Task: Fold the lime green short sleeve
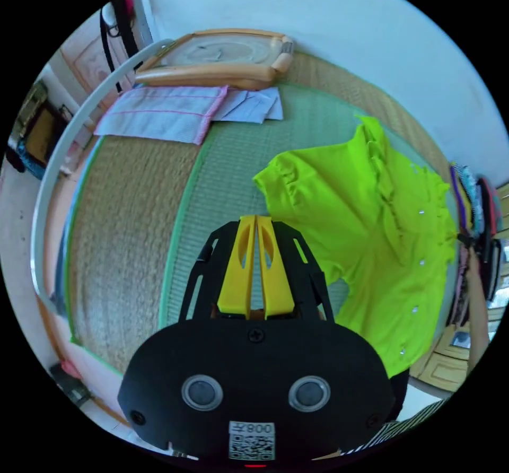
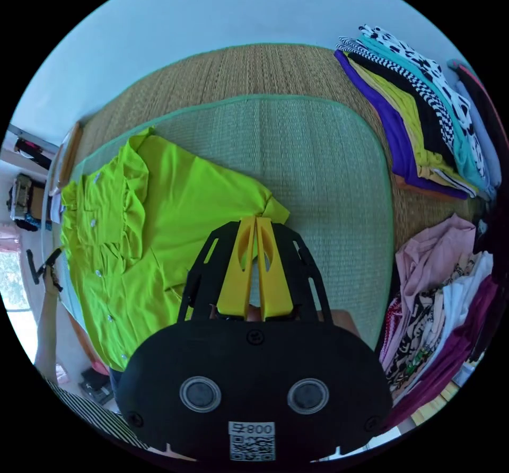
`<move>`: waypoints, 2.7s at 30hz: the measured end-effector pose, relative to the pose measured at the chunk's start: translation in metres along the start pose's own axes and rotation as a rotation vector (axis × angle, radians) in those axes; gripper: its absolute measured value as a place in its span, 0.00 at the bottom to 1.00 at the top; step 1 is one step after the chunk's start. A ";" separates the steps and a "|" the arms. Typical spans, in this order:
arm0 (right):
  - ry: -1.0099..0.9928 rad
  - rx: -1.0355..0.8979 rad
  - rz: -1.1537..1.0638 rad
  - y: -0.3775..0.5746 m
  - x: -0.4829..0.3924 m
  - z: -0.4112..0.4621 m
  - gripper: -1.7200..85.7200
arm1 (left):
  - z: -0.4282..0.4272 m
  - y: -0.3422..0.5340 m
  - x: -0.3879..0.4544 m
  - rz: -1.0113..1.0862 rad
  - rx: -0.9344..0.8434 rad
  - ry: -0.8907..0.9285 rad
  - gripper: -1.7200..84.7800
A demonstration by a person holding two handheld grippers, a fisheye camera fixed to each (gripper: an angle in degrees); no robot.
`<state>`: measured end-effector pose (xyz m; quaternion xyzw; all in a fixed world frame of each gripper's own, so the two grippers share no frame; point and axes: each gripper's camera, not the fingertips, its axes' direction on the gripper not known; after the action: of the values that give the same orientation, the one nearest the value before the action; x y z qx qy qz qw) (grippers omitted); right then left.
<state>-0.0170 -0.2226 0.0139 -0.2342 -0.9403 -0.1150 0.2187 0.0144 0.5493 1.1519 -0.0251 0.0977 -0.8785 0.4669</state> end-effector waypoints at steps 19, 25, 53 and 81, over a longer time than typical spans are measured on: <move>-0.223 0.112 -0.030 0.166 -0.055 0.079 0.02 | -0.021 -0.010 0.049 0.111 0.038 0.114 0.02; -0.246 0.232 -0.072 0.168 -0.092 0.061 0.02 | -0.029 -0.044 0.071 0.155 0.125 0.200 0.02; -0.312 0.281 -0.206 0.228 -0.167 0.074 0.02 | 0.021 -0.055 0.083 0.163 0.183 0.291 0.02; -0.274 0.167 -0.251 0.348 -0.169 0.024 0.02 | 0.067 0.012 0.030 0.102 0.149 0.198 0.02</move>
<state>0.2795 0.0199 -0.0465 -0.1096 -0.9893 -0.0301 0.0914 0.0165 0.5076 1.2138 0.1014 0.0789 -0.8567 0.4995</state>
